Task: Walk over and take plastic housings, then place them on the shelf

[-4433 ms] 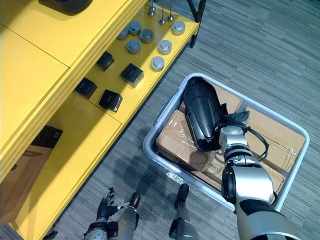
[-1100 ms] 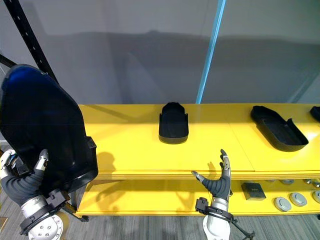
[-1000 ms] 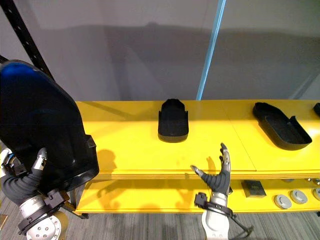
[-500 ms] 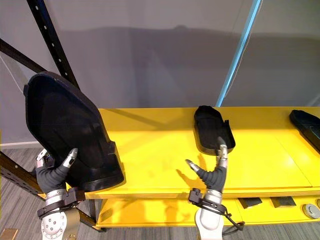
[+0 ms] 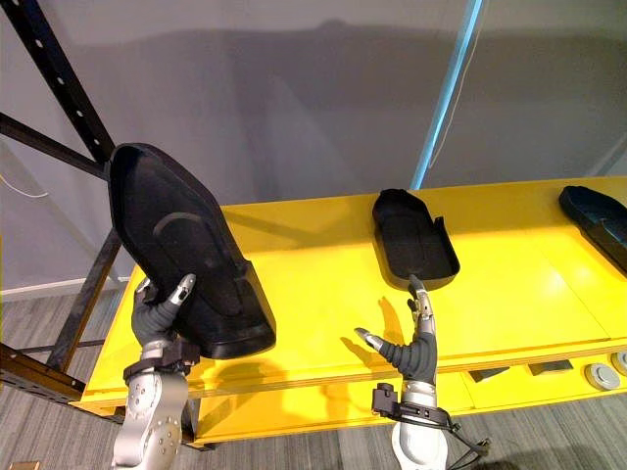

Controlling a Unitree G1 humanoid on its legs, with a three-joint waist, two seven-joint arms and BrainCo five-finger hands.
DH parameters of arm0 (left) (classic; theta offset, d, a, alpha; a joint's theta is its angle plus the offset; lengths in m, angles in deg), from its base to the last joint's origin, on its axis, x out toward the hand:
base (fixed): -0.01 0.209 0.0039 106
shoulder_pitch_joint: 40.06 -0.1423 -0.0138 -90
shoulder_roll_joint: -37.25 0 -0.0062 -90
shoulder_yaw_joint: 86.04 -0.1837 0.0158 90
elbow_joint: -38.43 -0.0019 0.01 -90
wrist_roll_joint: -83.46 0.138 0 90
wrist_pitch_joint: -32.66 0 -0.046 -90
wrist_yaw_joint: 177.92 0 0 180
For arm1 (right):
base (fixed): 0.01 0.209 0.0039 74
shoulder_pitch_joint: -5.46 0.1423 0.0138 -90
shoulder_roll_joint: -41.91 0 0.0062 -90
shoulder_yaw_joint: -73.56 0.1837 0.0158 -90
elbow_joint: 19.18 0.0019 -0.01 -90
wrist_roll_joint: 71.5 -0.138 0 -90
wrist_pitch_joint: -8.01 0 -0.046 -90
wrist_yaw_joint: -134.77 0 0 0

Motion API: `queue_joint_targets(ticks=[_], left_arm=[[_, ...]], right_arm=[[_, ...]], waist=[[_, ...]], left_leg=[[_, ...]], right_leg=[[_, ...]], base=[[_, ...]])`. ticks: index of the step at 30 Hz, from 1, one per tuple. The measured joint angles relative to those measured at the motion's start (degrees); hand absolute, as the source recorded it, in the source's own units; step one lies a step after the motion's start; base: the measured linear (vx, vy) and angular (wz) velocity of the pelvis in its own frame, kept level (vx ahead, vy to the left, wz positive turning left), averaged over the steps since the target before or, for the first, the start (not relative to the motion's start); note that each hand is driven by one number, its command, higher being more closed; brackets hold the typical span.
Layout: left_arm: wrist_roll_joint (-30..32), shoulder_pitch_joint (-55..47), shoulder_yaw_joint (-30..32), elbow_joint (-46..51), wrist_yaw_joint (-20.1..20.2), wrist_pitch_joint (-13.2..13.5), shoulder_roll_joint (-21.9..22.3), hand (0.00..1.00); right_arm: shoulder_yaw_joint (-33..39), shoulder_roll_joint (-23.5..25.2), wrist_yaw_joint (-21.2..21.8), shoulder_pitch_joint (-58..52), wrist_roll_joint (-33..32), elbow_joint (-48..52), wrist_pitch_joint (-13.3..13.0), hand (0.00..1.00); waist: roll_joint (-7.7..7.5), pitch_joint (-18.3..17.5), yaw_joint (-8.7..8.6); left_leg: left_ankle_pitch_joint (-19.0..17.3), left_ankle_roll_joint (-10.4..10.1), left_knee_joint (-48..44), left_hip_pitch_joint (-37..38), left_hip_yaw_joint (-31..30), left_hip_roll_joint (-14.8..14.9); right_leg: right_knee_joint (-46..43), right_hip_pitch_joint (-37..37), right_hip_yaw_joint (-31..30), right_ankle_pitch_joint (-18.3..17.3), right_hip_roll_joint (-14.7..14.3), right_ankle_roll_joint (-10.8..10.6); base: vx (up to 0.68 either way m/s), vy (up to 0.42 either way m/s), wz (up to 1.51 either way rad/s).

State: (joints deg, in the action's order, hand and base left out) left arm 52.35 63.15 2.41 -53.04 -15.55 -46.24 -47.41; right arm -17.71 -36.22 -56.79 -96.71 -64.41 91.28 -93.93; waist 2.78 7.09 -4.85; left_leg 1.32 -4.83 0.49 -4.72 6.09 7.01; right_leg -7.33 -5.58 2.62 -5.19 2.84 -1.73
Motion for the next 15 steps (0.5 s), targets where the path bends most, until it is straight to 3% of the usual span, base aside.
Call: queue_joint_targets(ticks=[4, 6, 11, 15], left_arm=[[-2.2, 11.0, -0.8, -10.2, 0.0, -3.3, -8.6, 1.00], [-2.6, 18.5, -4.5, -16.6, 0.1, -5.4, -14.4, 1.00], [-3.7, 26.8, -13.3, -26.8, 2.3, -8.0, -22.8, 1.00], [-5.2, 28.9, -17.7, -29.3, 4.4, -9.0, -26.3, 1.00]], right_arm=[[-2.5, -0.9, 2.1, -2.2, -2.3, 2.6, 0.0, 0.00], [-5.6, -1.7, 2.8, -3.2, -2.5, 3.0, 0.0, 0.00], [-12.1, -3.3, 3.8, -3.2, -4.1, 3.0, 0.0, 0.00], [-13.7, -3.9, 3.9, -2.8, -4.6, 3.0, 0.0, 0.00]], waist=[[0.00, 1.8, -0.62], [0.05, 3.1, -0.74], [0.05, 4.6, -1.20], [0.00, 5.4, -1.14]], left_leg=[[1.4, 0.1, 1.8, -0.7, -0.1, -0.3], [2.0, 0.4, 2.2, -1.8, -0.3, -0.5], [2.6, 0.5, 2.2, -3.1, 0.0, -0.6], [3.5, 0.6, 2.2, -4.0, 0.0, -0.6]], right_leg=[[-0.1, -1.4, 0.2, 0.2, 0.1, -0.1], [-0.1, -2.6, 0.4, 0.6, 0.2, -0.1], [0.9, -3.6, 0.0, 1.4, 0.2, 0.1], [1.0, -4.5, -0.1, 1.6, 0.2, 0.5]], base=[[-0.01, 0.006, 0.02], [-0.03, 0.008, 0.03], [-0.01, 0.004, -0.03], [0.00, -0.001, -0.01]])
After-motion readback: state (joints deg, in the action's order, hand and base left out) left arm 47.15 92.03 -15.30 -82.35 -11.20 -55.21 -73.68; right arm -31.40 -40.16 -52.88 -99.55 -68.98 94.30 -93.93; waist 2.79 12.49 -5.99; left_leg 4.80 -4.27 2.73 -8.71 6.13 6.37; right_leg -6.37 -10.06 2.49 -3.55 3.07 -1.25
